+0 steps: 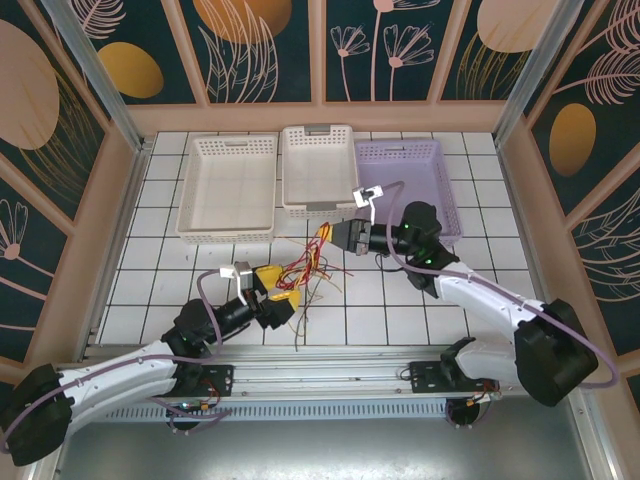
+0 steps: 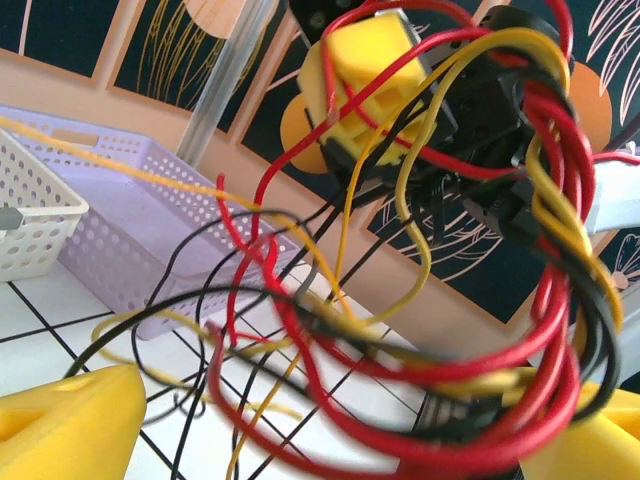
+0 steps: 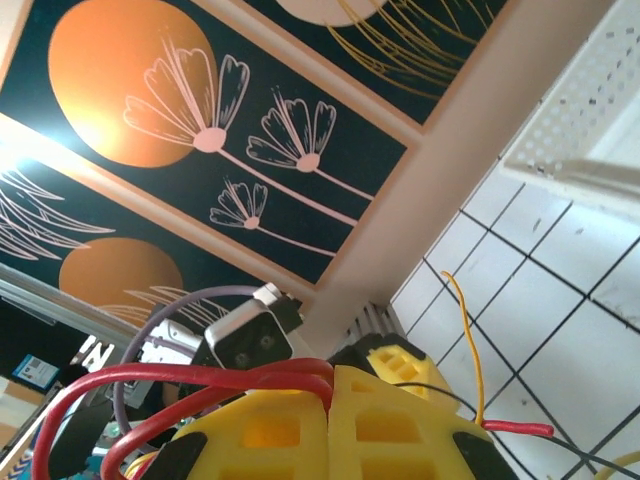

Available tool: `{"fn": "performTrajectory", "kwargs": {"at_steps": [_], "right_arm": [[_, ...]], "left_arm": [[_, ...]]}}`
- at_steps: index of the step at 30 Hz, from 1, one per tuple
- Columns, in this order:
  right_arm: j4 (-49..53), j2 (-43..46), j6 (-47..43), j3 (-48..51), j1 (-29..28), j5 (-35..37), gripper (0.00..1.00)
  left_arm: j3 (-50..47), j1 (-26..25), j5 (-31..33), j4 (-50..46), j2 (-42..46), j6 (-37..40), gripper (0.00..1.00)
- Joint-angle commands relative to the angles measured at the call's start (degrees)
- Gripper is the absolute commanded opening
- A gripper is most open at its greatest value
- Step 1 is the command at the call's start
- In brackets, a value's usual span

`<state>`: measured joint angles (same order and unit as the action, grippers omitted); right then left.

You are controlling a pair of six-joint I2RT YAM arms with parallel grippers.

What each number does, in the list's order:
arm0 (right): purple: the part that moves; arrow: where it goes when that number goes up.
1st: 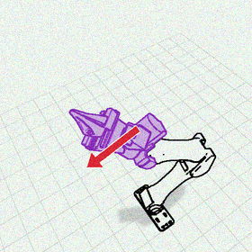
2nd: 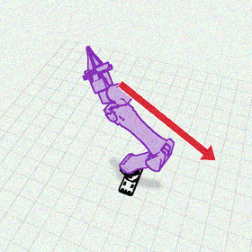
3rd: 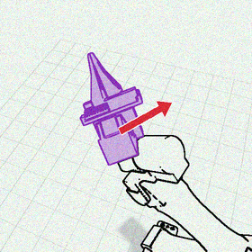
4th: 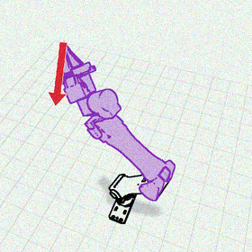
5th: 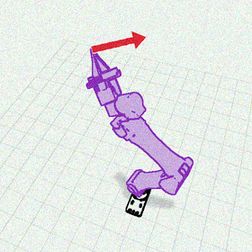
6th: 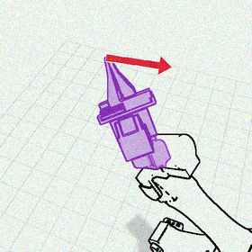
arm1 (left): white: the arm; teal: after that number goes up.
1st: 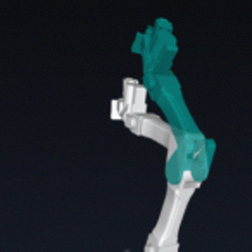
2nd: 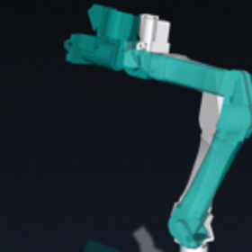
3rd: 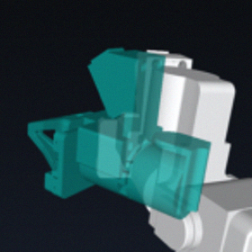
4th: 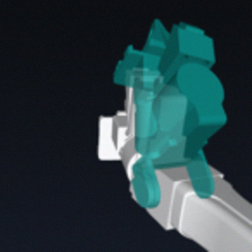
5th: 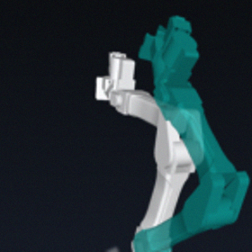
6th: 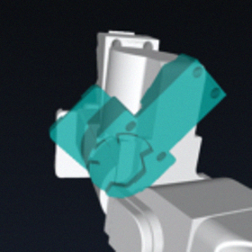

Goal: Untangle the cables

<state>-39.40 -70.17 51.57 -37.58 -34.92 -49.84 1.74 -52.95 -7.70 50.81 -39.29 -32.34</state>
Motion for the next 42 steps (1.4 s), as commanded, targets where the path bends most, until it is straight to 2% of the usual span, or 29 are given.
{"fn": "performTrajectory", "kwargs": {"at_steps": [1, 5, 7, 11, 14, 19, 29, 32, 33, 35, 38, 40, 42], "right_arm": [[-0.23, -1.57, 0.33, -2.56, -1.21, -2.79, 0.00], [-2.67, -2.73, 1.81, -2.58, -1.72, -3.58, 0.00], [-3.16, -2.96, 2.21, -2.64, -1.82, -3.49, 0.00], [-3.96, -3.30, 2.94, -2.67, -2.17, -3.59, 0.00], [-2.76, -3.05, 2.20, -2.60, -2.13, -3.08, 0.00], [-1.46, -2.34, 1.30, -2.34, -2.13, -2.59, 0.00], [1.46, -1.34, -0.09, -0.71, -0.29, -0.61, 0.00], [7.46, 0.56, -2.58, -0.50, 2.46, 2.66, 0.00], [9.21, 1.64, -3.93, -0.49, 2.79, 3.45, 0.03], [12.65, 4.09, -6.60, -0.64, 3.19, 5.84, 0.22], [16.92, 7.31, -9.91, -1.27, 3.19, 7.75, 0.43], [19.45, 8.87, -11.31, -1.62, 3.19, 8.85, 0.52], [20.92, 9.71, -11.93, -1.70, 3.21, 8.83, 0.57]], "left_arm": [[1.51, -0.19, -0.79, 4.00, 0.09, 1.09, 0.92], [1.65, -0.16, -0.91, 3.90, 0.14, 1.24, 0.85], [1.68, -0.22, -1.10, 4.09, -0.21, 1.18, 0.71], [1.16, -0.19, -1.16, 5.13, -0.66, 0.50, 0.35], [1.24, -0.16, -1.18, 4.68, -0.12, 0.49, 0.20], [1.43, -0.14, -0.56, 2.50, 1.57, 0.83, 0.01], [1.07, -0.16, 0.30, 0.96, 5.00, -0.61, 0.00], [2.10, -0.14, 0.74, -2.98, 5.73, -0.20, 0.00], [2.42, -0.18, 1.09, -4.30, 5.88, 0.01, 0.00], [3.82, -0.19, 1.92, -8.88, 5.36, 0.97, 0.00], [5.78, -0.17, 2.37, -14.14, 2.90, 1.77, 0.00], [6.70, -0.15, 1.89, -15.65, 0.60, 1.77, 0.00], [7.72, -0.18, 2.08, -16.91, -1.51, 1.58, 0.00]]}}
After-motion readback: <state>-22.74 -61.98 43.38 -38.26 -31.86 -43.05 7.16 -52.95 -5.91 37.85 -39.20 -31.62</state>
